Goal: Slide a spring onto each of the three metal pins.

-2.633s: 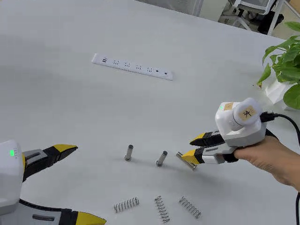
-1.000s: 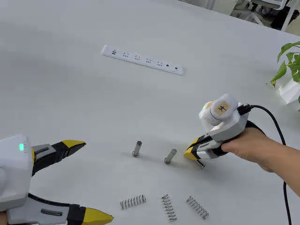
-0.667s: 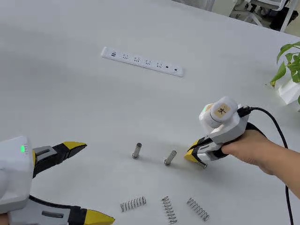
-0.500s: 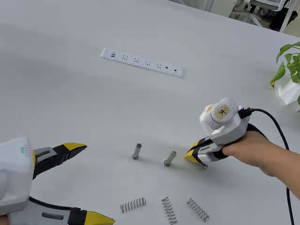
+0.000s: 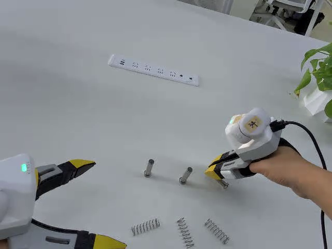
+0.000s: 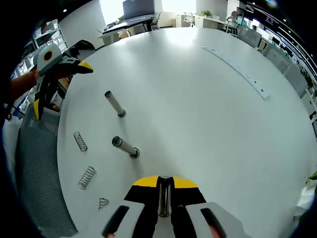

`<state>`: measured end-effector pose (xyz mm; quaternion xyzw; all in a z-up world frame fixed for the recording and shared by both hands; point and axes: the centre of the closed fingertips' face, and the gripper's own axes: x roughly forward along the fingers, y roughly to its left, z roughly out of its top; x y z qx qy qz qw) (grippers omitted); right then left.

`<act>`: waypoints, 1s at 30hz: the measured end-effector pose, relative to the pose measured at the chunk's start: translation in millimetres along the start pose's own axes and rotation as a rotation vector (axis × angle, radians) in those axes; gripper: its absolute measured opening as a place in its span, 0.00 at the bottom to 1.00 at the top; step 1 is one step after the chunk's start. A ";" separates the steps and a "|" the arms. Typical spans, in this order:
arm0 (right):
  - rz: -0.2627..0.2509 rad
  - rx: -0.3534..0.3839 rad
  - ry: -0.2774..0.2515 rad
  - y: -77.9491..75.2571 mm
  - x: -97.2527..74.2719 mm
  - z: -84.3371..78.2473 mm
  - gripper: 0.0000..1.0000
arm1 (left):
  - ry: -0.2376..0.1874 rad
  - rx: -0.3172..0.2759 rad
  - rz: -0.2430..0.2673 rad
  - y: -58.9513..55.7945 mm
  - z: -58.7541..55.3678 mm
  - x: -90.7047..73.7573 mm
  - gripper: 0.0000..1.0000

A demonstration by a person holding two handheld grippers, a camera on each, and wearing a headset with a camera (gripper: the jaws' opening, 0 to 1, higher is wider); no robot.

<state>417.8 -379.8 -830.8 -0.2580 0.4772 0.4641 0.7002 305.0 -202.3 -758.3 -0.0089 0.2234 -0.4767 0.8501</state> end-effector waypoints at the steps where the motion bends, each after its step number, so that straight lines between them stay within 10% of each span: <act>1: -0.001 0.000 -0.004 0.4 -1.1 0.1 0.04 | 0.002 0.000 0.000 -0.1 -0.3 0.0 0.98; 30: -0.028 0.021 -0.077 5.4 -27.9 -8.7 0.04 | 0.006 0.007 -0.012 -1.8 0.0 1.7 0.98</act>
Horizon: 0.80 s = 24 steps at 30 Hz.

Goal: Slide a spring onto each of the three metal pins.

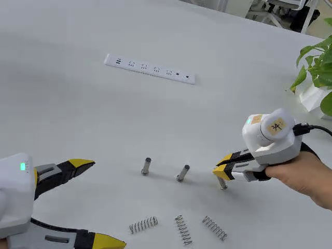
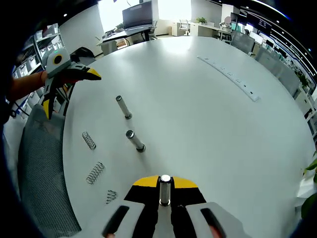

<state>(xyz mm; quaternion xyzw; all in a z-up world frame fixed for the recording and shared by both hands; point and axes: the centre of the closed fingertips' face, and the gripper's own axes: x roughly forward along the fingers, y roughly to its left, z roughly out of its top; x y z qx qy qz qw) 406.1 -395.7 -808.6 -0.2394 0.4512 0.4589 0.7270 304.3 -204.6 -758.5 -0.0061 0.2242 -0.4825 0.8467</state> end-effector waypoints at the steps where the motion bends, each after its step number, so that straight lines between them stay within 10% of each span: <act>1: 0.000 0.002 -0.003 0.6 -1.5 -0.4 0.04 | 0.001 0.000 -0.001 -0.1 0.0 0.1 0.98; 24: -0.025 0.039 -0.054 1.5 -14.4 -8.9 0.04 | 0.006 0.005 -0.009 -1.6 2.3 2.4 0.97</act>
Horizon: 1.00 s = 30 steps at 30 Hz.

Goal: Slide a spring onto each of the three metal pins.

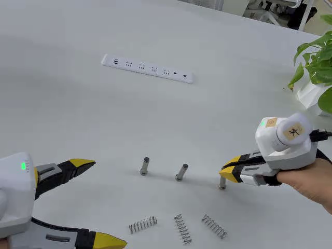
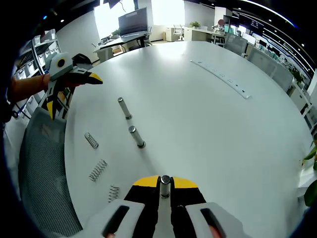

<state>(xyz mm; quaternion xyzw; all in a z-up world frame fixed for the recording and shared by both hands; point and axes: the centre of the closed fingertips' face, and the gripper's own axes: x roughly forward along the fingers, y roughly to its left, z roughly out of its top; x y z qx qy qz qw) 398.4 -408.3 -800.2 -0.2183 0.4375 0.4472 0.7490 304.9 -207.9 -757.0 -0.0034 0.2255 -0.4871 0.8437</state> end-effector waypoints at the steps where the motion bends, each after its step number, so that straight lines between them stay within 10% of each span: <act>1: 0.000 0.001 -0.002 -0.3 0.0 -0.4 0.04 | 0.001 0.000 0.000 0.0 -0.1 0.0 0.97; 30: -0.012 0.019 -0.070 3.0 -2.5 -0.1 0.04 | 0.004 0.003 -0.009 -2.0 0.8 2.6 0.97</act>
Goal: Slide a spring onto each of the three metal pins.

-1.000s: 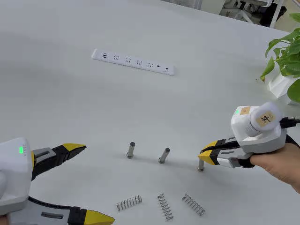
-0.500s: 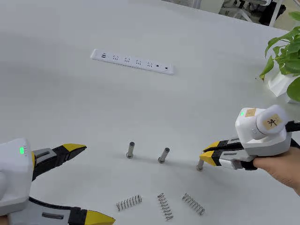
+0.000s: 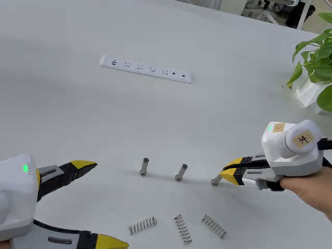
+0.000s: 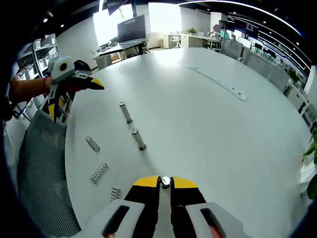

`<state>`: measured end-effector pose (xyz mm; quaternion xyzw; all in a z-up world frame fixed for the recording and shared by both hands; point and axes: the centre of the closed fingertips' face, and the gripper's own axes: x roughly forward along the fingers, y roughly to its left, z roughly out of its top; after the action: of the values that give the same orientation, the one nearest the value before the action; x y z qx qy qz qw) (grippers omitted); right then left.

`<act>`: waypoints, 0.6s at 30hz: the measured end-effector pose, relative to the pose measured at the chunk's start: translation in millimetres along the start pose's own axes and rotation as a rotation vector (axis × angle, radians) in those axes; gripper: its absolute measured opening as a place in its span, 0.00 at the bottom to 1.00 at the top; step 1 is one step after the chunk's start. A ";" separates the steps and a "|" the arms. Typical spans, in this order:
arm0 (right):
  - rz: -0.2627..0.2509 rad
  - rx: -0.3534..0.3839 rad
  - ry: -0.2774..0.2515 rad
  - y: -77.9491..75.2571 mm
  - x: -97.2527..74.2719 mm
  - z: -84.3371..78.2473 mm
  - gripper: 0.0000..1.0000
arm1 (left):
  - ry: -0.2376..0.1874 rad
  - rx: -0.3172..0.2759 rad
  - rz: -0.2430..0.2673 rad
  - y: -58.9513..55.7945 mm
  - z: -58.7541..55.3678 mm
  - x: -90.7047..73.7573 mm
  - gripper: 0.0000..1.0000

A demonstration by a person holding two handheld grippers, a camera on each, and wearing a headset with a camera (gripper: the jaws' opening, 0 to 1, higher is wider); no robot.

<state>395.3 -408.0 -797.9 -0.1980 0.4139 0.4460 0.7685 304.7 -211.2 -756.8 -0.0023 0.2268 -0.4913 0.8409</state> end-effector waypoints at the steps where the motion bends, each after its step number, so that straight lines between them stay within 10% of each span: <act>1: 0.000 -0.001 0.000 -0.2 0.3 0.1 0.04 | 0.000 0.000 0.000 -0.1 0.2 0.1 0.97; 18: 0.002 -0.011 0.003 -0.6 1.9 1.4 0.04 | -0.004 -0.001 -0.001 -0.3 1.3 1.7 0.97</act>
<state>396.9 -406.5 -798.7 -0.2027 0.4127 0.4487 0.7663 305.6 -213.1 -756.2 -0.0037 0.2255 -0.4917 0.8411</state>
